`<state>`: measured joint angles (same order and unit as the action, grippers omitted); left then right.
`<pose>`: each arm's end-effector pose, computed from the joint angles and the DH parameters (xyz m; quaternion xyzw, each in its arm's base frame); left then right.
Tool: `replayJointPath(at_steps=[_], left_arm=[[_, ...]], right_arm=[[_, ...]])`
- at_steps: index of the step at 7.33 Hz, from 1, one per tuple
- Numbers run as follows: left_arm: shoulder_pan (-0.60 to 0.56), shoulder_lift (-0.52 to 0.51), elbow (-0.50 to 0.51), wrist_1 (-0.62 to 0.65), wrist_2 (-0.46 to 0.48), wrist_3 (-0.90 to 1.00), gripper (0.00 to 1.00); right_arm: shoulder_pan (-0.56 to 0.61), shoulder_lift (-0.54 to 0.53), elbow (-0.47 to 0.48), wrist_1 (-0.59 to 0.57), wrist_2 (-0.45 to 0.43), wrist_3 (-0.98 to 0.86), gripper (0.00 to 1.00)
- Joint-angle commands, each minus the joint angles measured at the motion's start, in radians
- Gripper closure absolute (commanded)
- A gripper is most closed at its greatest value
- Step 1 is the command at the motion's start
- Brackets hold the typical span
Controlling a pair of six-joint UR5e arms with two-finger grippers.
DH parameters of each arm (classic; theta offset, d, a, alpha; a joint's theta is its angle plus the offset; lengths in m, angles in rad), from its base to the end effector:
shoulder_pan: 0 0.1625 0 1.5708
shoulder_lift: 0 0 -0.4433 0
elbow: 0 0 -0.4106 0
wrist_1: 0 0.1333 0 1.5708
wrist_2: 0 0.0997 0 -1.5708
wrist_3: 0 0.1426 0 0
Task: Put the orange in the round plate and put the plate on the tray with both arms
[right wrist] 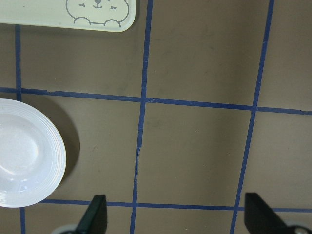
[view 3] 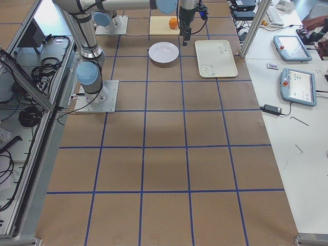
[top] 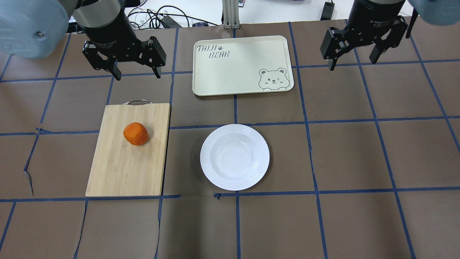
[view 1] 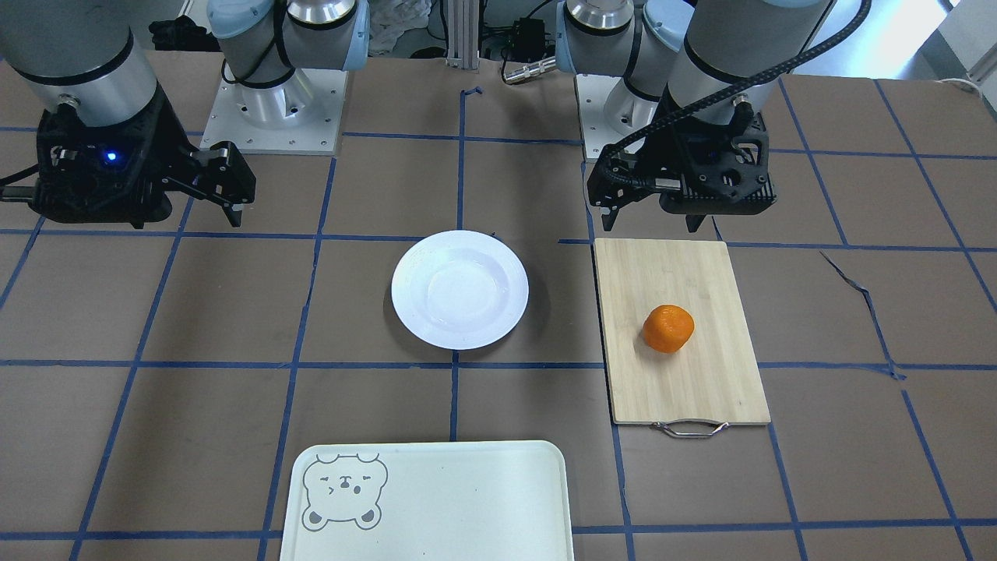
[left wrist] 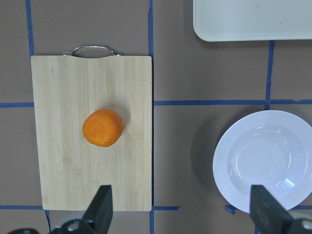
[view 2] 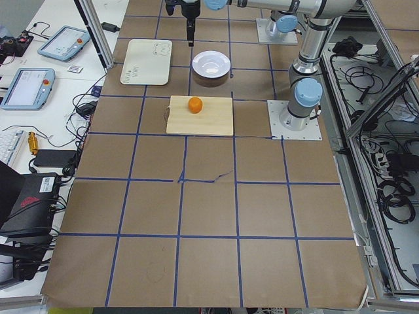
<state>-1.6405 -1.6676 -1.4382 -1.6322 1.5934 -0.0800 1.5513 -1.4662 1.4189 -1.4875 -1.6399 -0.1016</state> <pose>-0.1680 -0.5388 0.4733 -0.0050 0.9998 0.0119 0.0122 0.1127 -0.5532 0.4770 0.0416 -0.9984 -0.0200 0.0334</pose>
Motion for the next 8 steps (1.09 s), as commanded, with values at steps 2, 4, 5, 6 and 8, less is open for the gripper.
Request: replayJointPath(at_steps=[2, 4, 5, 6, 8], left_arm=[[0.001, 0.003, -0.001, 0.000, 0.000, 0.000, 0.00], [0.001, 0.006, -0.001, 0.000, -0.001, 0.000, 0.00], [0.001, 0.008, -0.001, 0.000, -0.001, 0.000, 0.00], [0.001, 0.008, -0.002, 0.000, -0.001, 0.000, 0.00], [0.001, 0.009, -0.002, 0.000, -0.001, -0.001, 0.00]], right_arm=[[0.000, 0.006, -0.003, -0.027, 0.000, 0.089, 0.00], [-0.002, 0.001, -0.009, -0.030, 0.002, 0.089, 0.00], [0.000, -0.005, -0.009, -0.030, 0.005, 0.089, 0.00], [0.000, 0.001, -0.005, -0.031, 0.002, 0.091, 0.00], [0.000, 0.004, -0.006, -0.046, 0.003, 0.088, 0.00]])
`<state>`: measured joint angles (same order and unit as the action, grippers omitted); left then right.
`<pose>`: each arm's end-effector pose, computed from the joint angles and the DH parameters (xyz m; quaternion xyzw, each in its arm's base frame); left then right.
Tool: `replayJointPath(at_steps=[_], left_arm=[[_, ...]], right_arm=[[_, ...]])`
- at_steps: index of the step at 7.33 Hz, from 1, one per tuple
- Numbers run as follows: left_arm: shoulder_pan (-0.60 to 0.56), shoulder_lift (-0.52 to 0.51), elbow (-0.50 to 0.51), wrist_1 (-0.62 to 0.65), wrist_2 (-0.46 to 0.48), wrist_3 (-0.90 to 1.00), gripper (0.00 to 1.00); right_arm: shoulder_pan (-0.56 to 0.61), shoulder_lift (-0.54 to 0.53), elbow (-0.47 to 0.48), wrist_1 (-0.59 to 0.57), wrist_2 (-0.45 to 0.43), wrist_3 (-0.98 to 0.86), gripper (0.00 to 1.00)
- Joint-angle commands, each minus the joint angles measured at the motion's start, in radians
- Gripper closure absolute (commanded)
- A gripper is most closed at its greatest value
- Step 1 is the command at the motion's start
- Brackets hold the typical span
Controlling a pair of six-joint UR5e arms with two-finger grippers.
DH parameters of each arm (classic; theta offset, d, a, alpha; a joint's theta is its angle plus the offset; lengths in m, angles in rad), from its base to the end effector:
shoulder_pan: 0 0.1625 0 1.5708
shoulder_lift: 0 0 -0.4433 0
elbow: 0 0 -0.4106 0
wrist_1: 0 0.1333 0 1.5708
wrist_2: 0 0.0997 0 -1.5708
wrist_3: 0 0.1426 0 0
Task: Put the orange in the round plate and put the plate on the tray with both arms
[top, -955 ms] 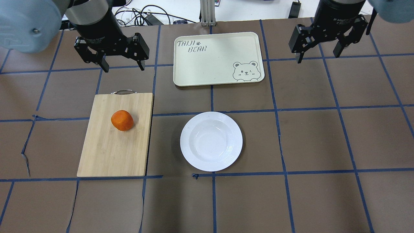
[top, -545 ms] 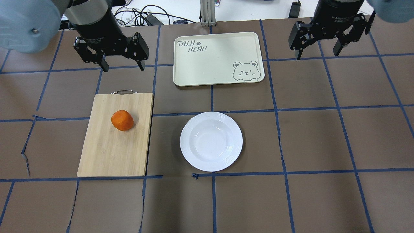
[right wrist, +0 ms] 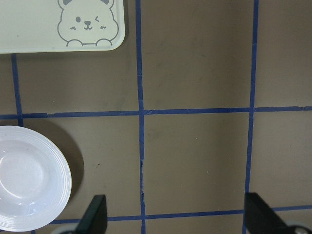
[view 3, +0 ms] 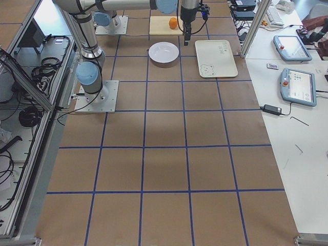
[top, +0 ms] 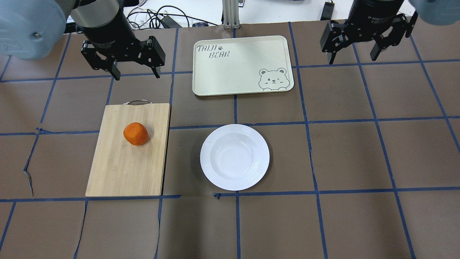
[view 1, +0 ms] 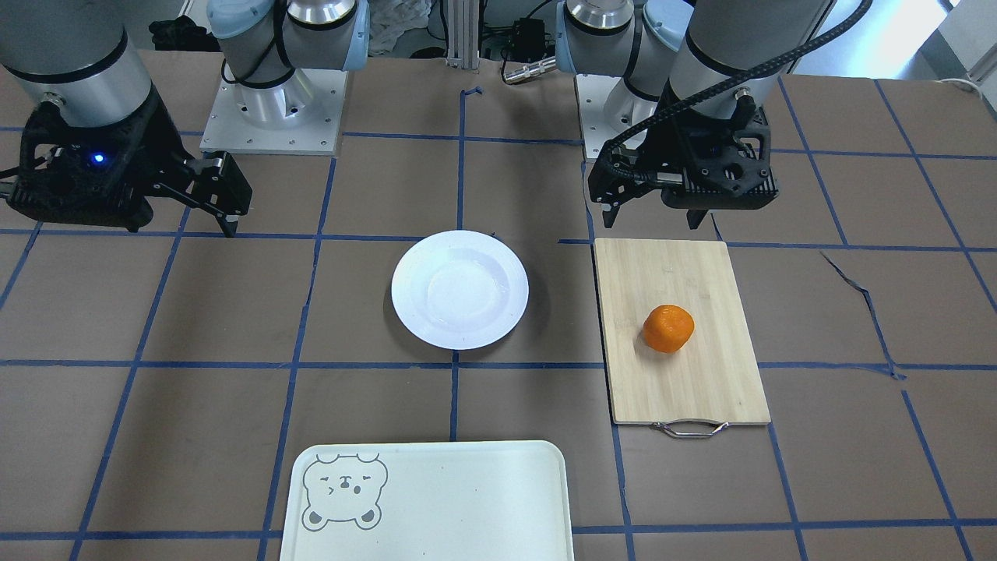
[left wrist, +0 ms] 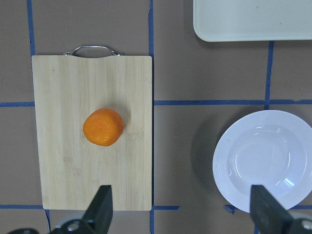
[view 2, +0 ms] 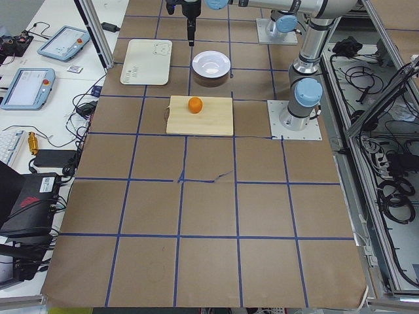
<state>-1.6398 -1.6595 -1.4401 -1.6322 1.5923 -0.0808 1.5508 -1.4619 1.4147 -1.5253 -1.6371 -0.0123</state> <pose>-0.1676 -0.5361 0.4768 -0.0058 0.9999 0.0089 0.0114 0.1127 -0.5606 0.4804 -0.0039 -0.9994 0.0003 0.0332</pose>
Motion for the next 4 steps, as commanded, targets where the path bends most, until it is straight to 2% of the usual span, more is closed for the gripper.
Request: replayJointPath(at_steps=[1, 4], left_arm=[[0.000, 0.001, 0.000, 0.000, -0.003, -0.001, 0.00], [0.000, 0.001, 0.000, 0.000, -0.003, -0.001, 0.00]], right_arm=[[-0.001, -0.006, -0.002, -0.009, 0.000, -0.001, 0.00], [-0.004, -0.006, 0.009, -0.009, -0.004, 0.000, 0.00]])
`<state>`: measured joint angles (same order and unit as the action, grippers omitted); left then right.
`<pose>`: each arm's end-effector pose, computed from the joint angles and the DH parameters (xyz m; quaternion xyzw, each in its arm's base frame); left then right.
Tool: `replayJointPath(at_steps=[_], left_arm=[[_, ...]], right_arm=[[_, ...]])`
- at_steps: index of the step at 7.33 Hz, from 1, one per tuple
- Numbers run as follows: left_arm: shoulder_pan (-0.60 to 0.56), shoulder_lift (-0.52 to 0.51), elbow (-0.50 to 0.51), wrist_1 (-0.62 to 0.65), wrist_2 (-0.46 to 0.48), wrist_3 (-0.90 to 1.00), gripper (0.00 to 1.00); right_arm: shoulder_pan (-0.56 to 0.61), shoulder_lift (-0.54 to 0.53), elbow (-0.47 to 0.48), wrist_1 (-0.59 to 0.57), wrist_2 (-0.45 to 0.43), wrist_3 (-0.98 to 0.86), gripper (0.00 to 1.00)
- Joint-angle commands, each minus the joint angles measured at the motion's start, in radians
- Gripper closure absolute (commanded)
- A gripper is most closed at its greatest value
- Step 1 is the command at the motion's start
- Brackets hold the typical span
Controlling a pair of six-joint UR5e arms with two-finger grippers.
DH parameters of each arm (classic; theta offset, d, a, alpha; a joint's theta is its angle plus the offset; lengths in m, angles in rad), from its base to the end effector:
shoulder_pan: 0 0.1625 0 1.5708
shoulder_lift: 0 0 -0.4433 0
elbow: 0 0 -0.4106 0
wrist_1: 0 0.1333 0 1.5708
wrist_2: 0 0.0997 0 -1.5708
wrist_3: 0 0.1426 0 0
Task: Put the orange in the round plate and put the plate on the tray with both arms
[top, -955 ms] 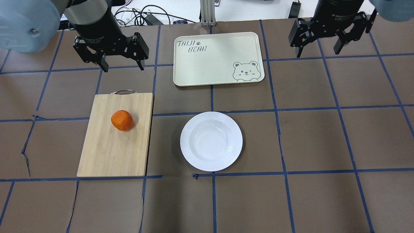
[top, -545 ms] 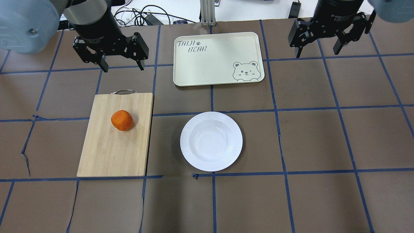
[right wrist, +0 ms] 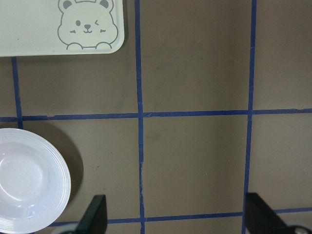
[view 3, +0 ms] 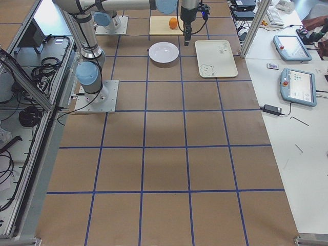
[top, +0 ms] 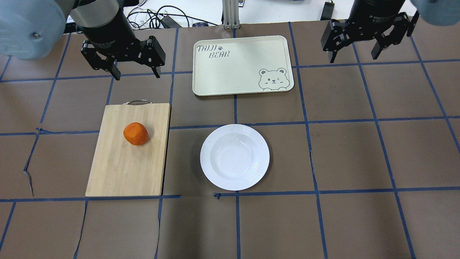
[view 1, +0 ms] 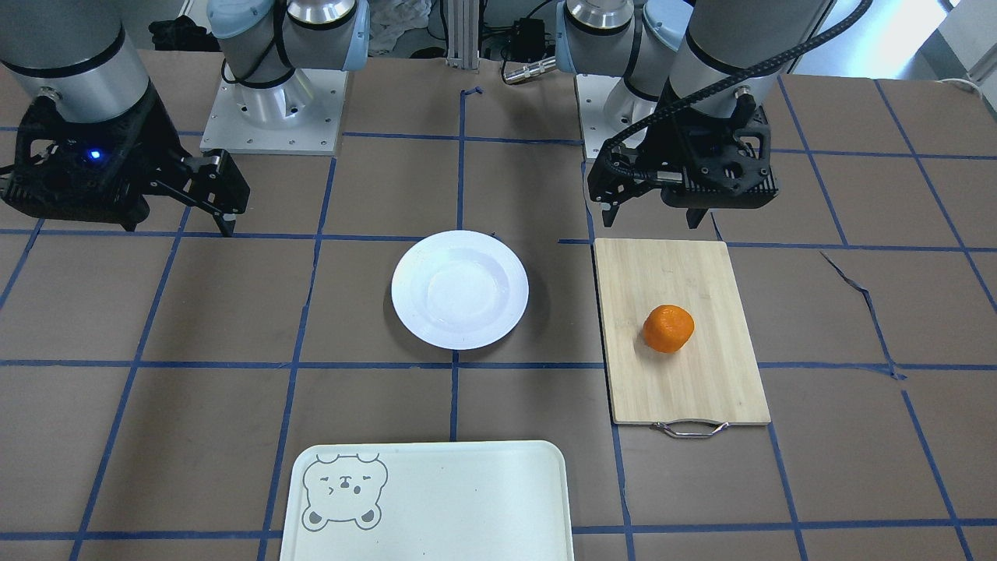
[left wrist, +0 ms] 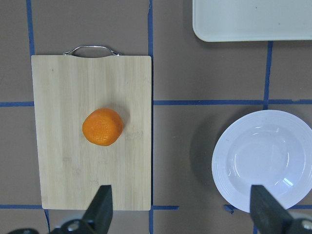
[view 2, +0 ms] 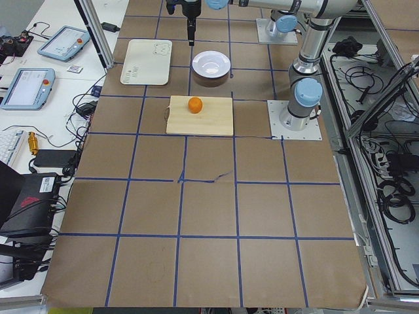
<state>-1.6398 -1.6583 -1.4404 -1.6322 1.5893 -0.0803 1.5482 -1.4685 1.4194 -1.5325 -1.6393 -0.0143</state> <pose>-0.1680 -0.5357 0.4773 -0.0056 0.9999 0.0085 0.0099 0.1109 -0.5593 0.4825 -0.0043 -0.9994 0.0048 0.0343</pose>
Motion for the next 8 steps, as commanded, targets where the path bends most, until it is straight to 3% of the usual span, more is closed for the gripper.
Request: replayJointPath(at_steps=[1, 5, 6, 8], left_arm=[[0.000, 0.000, -0.002, 0.000, 0.000, -0.001, 0.00], [0.052, -0.037, -0.008, -0.026, 0.012, 0.005, 0.00], [0.098, -0.075, -0.061, -0.023, 0.012, 0.001, 0.00], [0.132, -0.147, -0.168, 0.166, 0.023, 0.071, 0.00]], right_arm=[[0.000, 0.000, 0.004, -0.001, -0.001, 0.002, 0.00], [-0.002, 0.002, 0.004, -0.004, -0.001, 0.004, 0.00], [-0.002, 0.002, 0.004, -0.005, -0.002, 0.004, 0.00], [-0.002, 0.007, 0.006, -0.020, -0.002, 0.004, 0.00]])
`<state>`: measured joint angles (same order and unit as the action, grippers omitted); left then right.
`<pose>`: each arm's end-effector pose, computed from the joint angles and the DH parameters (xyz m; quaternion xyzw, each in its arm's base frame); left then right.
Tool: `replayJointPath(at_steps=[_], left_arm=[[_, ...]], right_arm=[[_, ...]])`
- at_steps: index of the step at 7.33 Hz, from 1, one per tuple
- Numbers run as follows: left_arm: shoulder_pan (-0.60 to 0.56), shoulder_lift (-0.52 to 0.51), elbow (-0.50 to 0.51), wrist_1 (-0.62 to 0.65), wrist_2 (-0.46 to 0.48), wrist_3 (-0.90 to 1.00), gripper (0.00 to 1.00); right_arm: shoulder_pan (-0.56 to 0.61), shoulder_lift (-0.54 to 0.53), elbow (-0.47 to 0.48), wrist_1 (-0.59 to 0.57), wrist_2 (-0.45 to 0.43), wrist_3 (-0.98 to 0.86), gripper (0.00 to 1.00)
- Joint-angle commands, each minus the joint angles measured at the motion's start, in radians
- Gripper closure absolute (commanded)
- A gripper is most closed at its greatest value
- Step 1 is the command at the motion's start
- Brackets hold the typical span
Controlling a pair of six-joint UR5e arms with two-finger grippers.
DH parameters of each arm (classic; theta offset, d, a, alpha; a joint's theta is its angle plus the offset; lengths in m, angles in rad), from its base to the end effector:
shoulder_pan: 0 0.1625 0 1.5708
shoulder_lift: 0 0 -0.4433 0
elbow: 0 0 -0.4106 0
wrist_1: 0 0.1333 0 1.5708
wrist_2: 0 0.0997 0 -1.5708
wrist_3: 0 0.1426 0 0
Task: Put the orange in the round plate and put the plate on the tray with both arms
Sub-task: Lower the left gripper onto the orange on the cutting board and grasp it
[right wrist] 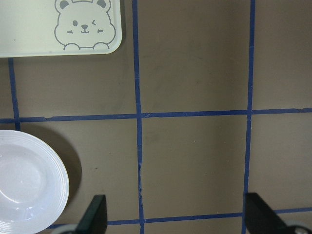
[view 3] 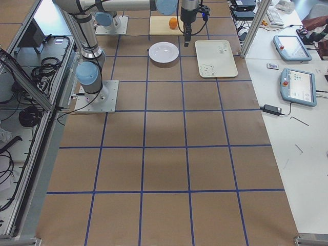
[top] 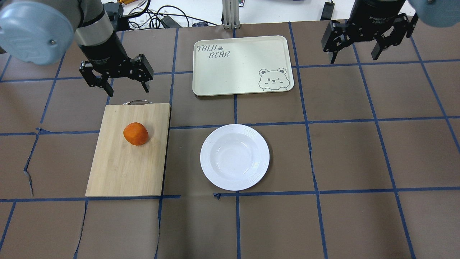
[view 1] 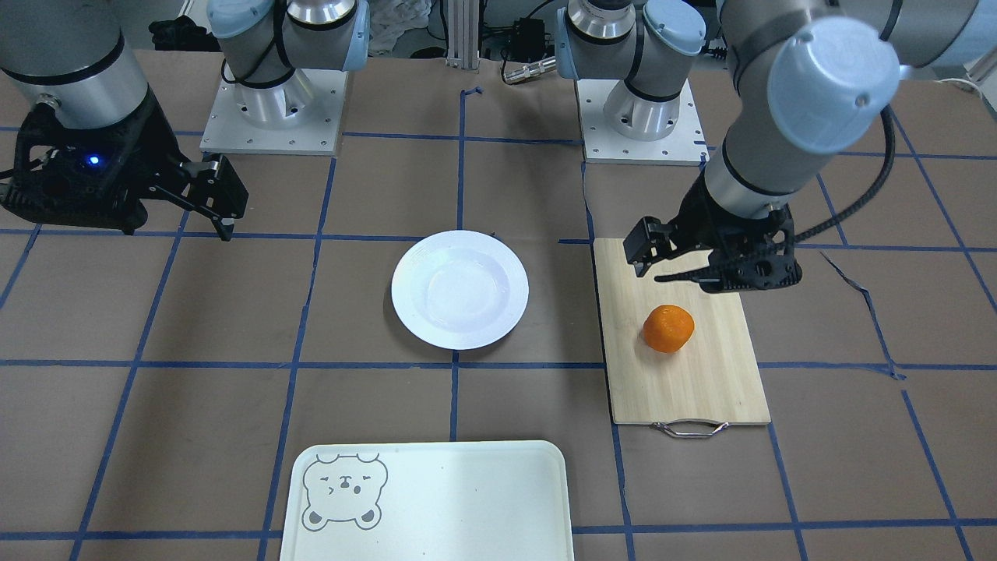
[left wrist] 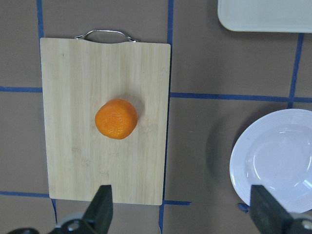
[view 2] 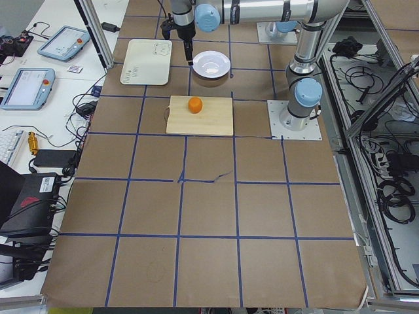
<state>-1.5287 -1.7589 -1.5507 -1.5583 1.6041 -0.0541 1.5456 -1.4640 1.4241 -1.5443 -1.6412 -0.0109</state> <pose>-0.1047 -0.5690 0.3731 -0.0466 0.9957 0.0776 0.0171 0.1091 -0.5621 0.4788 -0.0074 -0.9993 0.0061 0.0353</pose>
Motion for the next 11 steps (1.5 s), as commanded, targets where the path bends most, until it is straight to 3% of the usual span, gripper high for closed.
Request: replayJointPath(at_steps=[1, 3, 6, 7, 8, 9, 11], left_arm=[[0.031, -0.107, -0.081, 0.160, 0.063, 0.083, 0.00], [0.033, -0.198, -0.133, 0.146, 0.117, 0.109, 0.00], [0.036, -0.263, -0.161, 0.146, 0.122, 0.161, 0.00], [0.042, -0.261, -0.160, 0.146, 0.123, 0.181, 0.31], [0.045, -0.260, -0.154, 0.147, 0.140, 0.210, 0.91], [0.045, -0.254, -0.149, 0.147, 0.143, 0.206, 1.00], [0.018, -0.197, -0.143, 0.117, 0.088, 0.171, 1.00]], right_arm=[[0.001, 0.005, 0.001, -0.029, 0.000, -0.006, 0.00], [-0.001, 0.005, 0.001, -0.039, -0.003, -0.001, 0.00], [0.001, 0.005, 0.001, -0.040, 0.000, -0.003, 0.00], [0.001, 0.007, 0.001, -0.040, 0.000, -0.003, 0.00], [0.001, 0.007, 0.001, -0.040, 0.001, -0.001, 0.00], [0.001, 0.007, 0.001, -0.040, 0.001, -0.003, 0.00], [0.001, 0.007, 0.001, -0.042, 0.001, -0.001, 0.00]])
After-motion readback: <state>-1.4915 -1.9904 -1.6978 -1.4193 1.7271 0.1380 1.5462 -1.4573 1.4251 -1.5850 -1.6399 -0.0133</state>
